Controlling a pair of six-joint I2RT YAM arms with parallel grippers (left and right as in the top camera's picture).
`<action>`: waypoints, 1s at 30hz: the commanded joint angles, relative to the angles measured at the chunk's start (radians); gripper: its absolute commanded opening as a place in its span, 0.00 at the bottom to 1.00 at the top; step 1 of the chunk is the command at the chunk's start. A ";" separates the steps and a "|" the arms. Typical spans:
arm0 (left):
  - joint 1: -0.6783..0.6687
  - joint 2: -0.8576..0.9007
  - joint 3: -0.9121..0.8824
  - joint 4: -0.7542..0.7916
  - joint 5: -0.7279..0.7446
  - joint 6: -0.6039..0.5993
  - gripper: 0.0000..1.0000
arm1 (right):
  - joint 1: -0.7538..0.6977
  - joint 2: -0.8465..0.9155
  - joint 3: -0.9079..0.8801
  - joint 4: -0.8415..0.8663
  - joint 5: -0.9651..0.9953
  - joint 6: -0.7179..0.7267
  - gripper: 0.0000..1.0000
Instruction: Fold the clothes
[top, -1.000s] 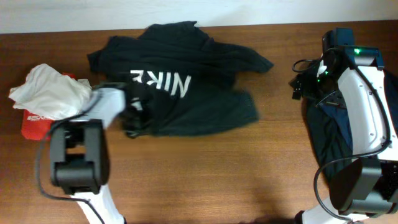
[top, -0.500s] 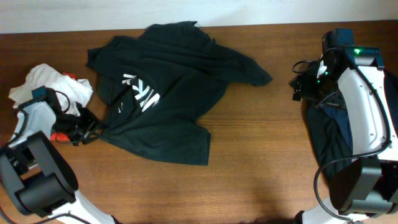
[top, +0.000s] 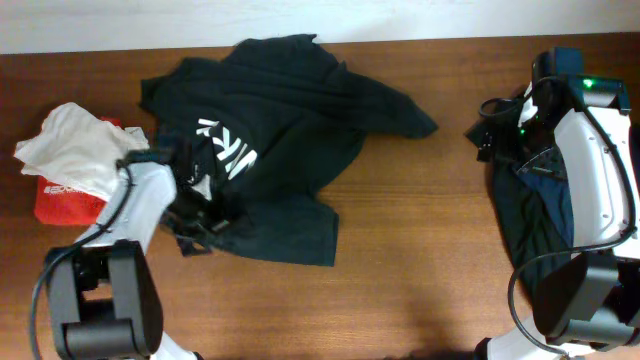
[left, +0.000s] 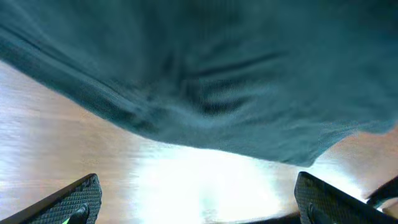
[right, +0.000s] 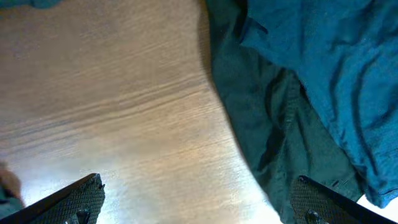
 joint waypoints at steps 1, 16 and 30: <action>-0.124 -0.013 -0.157 0.156 0.026 -0.267 0.99 | -0.004 -0.011 0.008 -0.002 -0.035 0.002 0.99; -0.213 -0.013 -0.213 0.348 -0.174 -0.542 0.99 | -0.004 -0.011 0.008 -0.021 -0.092 0.002 0.99; -0.248 -0.013 -0.282 0.435 -0.273 -0.587 0.81 | -0.005 -0.011 0.008 -0.021 -0.092 0.002 0.99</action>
